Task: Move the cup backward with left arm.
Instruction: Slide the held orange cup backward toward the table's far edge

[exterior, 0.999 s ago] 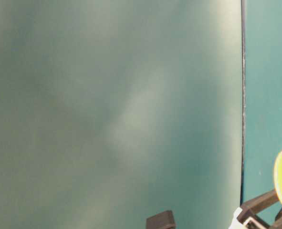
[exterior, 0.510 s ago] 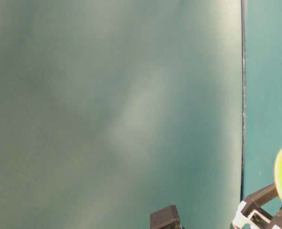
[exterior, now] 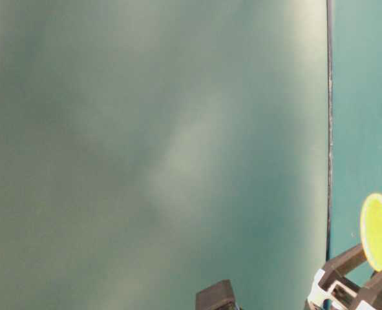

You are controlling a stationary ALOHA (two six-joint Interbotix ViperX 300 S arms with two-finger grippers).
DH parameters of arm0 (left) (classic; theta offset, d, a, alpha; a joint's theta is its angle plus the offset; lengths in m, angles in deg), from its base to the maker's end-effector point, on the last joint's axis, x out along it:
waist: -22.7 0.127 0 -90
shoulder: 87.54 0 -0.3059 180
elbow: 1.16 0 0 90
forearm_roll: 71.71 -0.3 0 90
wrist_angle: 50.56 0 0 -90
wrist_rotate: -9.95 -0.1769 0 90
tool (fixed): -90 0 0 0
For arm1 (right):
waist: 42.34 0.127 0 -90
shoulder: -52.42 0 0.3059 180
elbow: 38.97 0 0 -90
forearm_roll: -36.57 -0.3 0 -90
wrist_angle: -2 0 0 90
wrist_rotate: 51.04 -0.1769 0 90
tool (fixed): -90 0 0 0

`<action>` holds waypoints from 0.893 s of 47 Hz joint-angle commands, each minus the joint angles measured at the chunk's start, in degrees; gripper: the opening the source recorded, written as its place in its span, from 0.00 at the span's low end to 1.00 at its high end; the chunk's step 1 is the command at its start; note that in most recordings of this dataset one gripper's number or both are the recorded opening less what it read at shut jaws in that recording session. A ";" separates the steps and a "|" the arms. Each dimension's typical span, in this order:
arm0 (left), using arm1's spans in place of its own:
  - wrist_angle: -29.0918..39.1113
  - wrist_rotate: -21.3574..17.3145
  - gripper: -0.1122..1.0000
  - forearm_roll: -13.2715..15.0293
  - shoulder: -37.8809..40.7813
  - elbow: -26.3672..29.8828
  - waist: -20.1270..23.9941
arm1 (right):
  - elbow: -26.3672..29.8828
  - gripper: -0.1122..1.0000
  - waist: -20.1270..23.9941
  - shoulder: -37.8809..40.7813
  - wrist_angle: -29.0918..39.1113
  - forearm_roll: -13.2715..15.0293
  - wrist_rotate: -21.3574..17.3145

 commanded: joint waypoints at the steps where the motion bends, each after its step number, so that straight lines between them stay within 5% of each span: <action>1: -0.70 -0.09 0.68 0.00 -1.23 0.00 0.70 | 1.93 0.10 0.09 0.44 -0.26 -0.09 -0.18; 42: -2.29 -0.26 0.68 -0.44 -2.11 1.58 18.19 | 2.11 0.10 0.09 0.35 -0.18 -0.09 -0.09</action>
